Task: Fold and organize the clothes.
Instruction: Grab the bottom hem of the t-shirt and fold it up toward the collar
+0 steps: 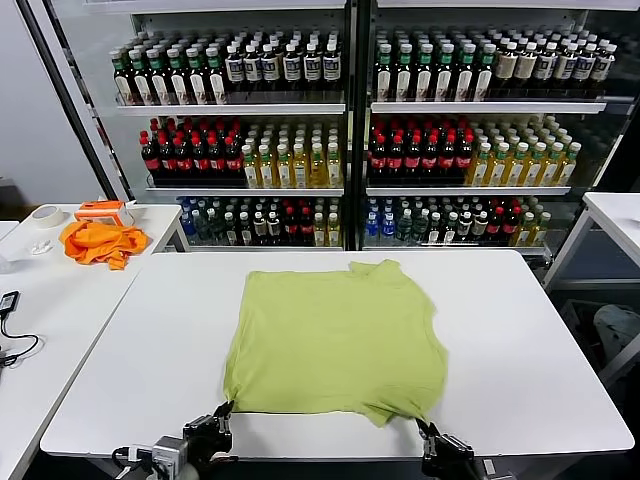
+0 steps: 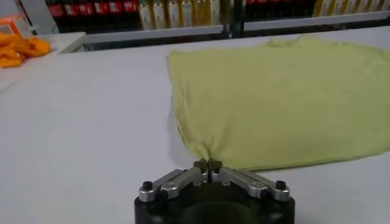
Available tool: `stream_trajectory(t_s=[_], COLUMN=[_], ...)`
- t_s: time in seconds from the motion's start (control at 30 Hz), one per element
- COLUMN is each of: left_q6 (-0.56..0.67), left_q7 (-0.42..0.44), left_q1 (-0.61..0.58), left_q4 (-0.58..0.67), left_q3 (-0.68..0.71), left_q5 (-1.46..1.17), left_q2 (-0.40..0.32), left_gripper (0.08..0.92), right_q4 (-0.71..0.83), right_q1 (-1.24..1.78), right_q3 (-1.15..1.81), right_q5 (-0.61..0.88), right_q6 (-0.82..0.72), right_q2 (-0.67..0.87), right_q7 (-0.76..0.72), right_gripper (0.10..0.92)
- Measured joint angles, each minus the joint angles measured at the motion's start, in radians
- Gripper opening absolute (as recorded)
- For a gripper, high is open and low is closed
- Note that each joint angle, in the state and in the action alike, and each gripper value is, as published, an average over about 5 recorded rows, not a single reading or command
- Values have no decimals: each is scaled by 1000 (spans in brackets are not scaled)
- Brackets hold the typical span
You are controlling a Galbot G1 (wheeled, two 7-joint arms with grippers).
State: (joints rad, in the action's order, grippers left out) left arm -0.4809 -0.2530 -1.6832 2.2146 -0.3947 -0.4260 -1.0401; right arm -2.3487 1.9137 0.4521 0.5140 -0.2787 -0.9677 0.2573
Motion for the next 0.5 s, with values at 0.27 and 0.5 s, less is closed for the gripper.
stream_trajectory(t_s=[0.27,0.5], left_q6=[8,15], left_q7=[-4,-10], left_q1=[-120,-198], left_q4=[85,140], left_q3=[-31,-61], left_q5=[-4,0], left_q2=[45,62], left_gripper=[81,81], right_q4=[-45,-92], right_q1=[90,131], right_q3=[34,58], right_q5=[-27,-24], right_q6=[10,9], right_q2=[5,20], right_q7=[-12,-12], right_gripper=[106,106])
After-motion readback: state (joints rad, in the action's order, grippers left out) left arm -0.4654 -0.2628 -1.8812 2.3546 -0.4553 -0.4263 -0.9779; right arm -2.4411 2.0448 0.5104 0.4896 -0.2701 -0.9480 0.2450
